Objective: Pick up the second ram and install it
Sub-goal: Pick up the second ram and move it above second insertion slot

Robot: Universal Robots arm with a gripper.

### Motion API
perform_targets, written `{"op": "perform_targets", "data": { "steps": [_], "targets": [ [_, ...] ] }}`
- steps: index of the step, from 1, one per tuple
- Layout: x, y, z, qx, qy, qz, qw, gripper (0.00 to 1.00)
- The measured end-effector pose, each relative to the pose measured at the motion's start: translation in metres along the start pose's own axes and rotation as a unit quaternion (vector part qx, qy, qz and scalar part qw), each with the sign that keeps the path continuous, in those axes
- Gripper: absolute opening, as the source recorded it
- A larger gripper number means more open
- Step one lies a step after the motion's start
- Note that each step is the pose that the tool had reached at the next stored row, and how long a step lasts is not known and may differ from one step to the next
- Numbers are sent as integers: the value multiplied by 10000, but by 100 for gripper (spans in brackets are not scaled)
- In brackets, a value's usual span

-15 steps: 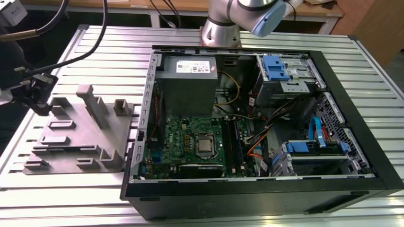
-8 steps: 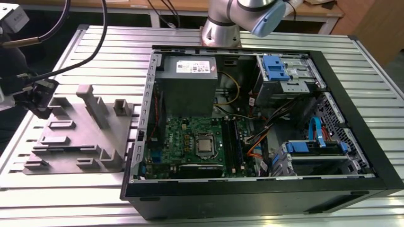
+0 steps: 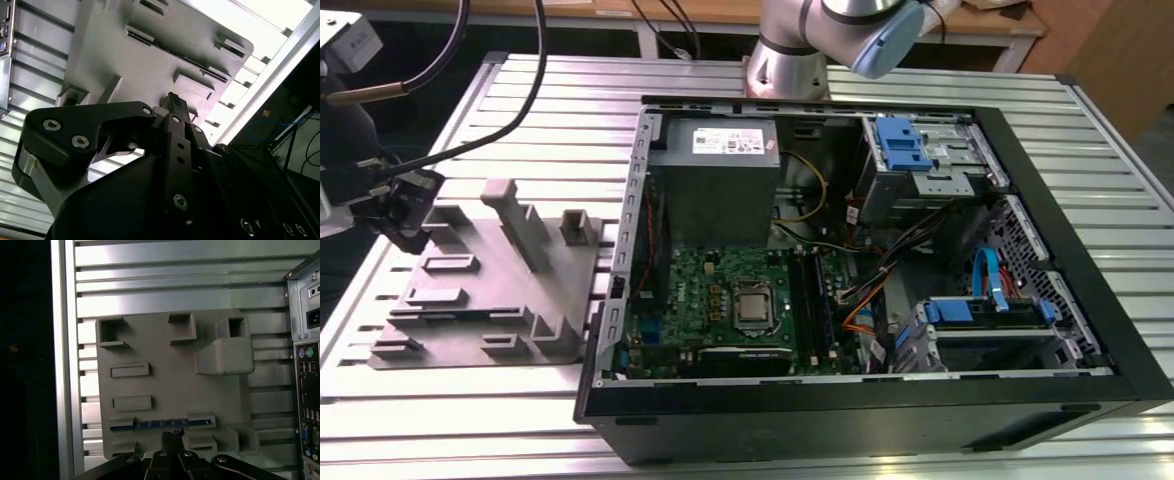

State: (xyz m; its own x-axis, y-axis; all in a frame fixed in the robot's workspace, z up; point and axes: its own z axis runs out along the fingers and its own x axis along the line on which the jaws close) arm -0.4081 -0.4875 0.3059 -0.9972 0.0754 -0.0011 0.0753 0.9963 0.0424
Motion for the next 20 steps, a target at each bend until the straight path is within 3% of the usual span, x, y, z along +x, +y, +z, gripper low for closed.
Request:
{"op": "perform_targets", "data": {
  "steps": [10, 16, 20],
  "targets": [
    [1, 0, 2, 1, 1, -26, 10000, 7],
    [6, 0, 4, 4, 19, -460, 9989, 7],
    [6, 0, 7, 9, 34, -811, 9967, 7]
  ]
}}
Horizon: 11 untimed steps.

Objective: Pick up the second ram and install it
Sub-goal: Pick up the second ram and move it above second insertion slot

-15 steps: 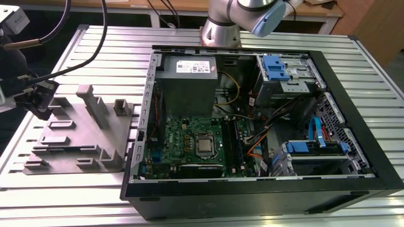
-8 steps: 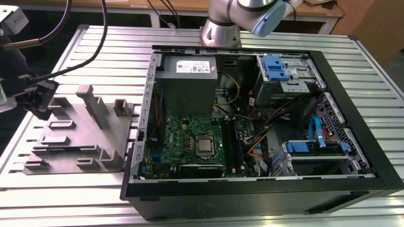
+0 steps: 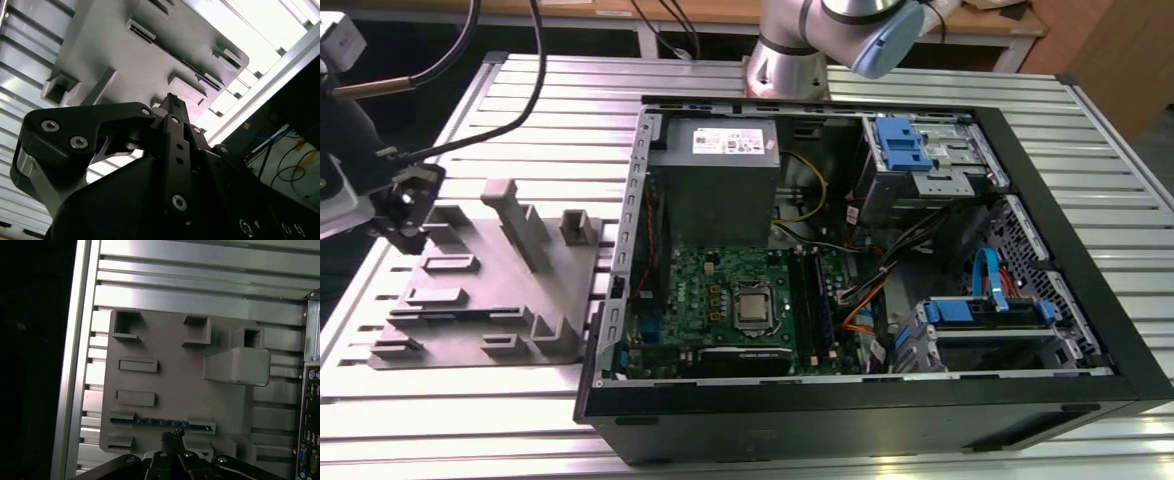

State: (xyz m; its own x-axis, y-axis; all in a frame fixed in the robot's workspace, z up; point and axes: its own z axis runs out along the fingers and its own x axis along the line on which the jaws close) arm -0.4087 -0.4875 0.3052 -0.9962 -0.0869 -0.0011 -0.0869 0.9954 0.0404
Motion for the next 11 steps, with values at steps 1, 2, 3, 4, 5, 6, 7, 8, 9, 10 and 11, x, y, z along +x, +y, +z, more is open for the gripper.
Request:
{"op": "perform_targets", "data": {
  "steps": [1, 2, 3, 4, 5, 6, 7, 8, 9, 10, 11],
  "targets": [
    [0, 0, 1, 1, 4, -91, 10000, 7],
    [0, 0, 2, 2, 7, -183, 9998, 7],
    [0, 0, 2, 3, 11, -273, 9996, 7],
    [0, 0, 3, 4, 15, -371, 9993, 7],
    [0, 0, 4, 5, 19, -460, 9989, 7],
    [0, 0, 5, 6, 22, -551, 9985, 7],
    [0, 0, 6, 6, 26, -640, 9979, 7],
    [0, 0, 6, 7, 30, -730, 9973, 7],
    [0, 0, 7, 7, 34, -819, 9966, 7],
    [0, -1, 9, 7, 37, -908, 9959, 7],
    [0, -1, 10, 7, 42, -1004, 9949, 7]
  ]
}}
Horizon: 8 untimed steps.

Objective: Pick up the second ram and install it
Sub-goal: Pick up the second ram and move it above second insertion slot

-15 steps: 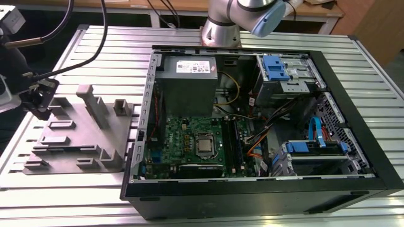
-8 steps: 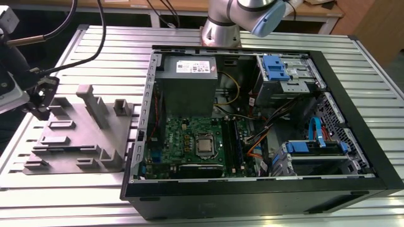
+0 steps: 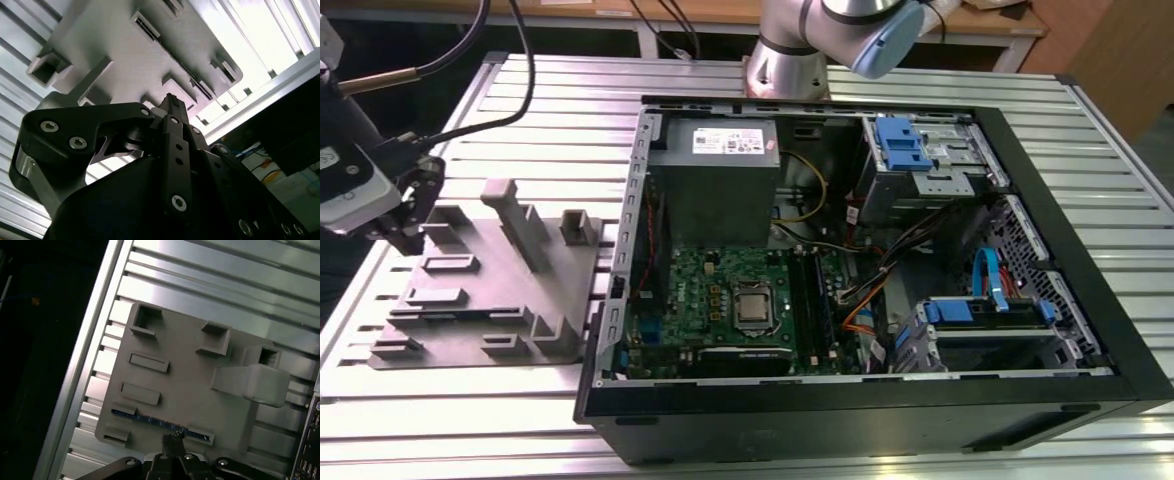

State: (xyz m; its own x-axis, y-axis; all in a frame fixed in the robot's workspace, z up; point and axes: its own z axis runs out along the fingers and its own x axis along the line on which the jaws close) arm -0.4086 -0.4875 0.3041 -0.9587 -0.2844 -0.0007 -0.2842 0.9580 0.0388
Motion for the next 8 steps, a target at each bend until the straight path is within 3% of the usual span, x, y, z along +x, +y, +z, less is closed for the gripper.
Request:
{"op": "perform_targets", "data": {
  "steps": [4, 8],
  "targets": [
    [0, 0, 10, 0, 13, -358, 9994, 7],
    [1, -1, 21, -1, 28, -725, 9974, 7]
  ]
}}
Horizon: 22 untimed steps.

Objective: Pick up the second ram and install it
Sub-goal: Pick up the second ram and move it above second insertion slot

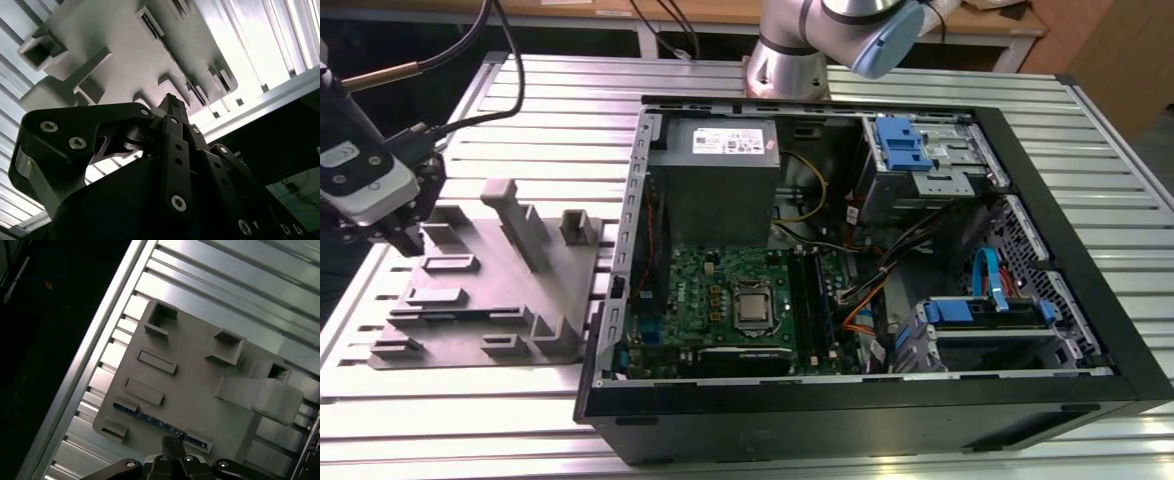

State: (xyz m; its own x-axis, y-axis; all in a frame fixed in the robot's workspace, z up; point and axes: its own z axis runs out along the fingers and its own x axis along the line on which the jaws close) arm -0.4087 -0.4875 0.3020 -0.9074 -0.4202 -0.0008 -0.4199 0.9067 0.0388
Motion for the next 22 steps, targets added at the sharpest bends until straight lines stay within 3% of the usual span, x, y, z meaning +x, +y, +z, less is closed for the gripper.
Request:
{"op": "perform_targets", "data": {
  "steps": [5, 11, 17, 22],
  "targets": [
    [0, -1, 13, 0, 17, -452, 9990, 7],
    [0, -1, 27, -1, 38, -993, 9951, 7],
    [0, -2, 42, -2, 59, -1535, 9881, 7],
    [0, -3, 56, -2, 77, -1986, 9801, 7]
  ]
}}
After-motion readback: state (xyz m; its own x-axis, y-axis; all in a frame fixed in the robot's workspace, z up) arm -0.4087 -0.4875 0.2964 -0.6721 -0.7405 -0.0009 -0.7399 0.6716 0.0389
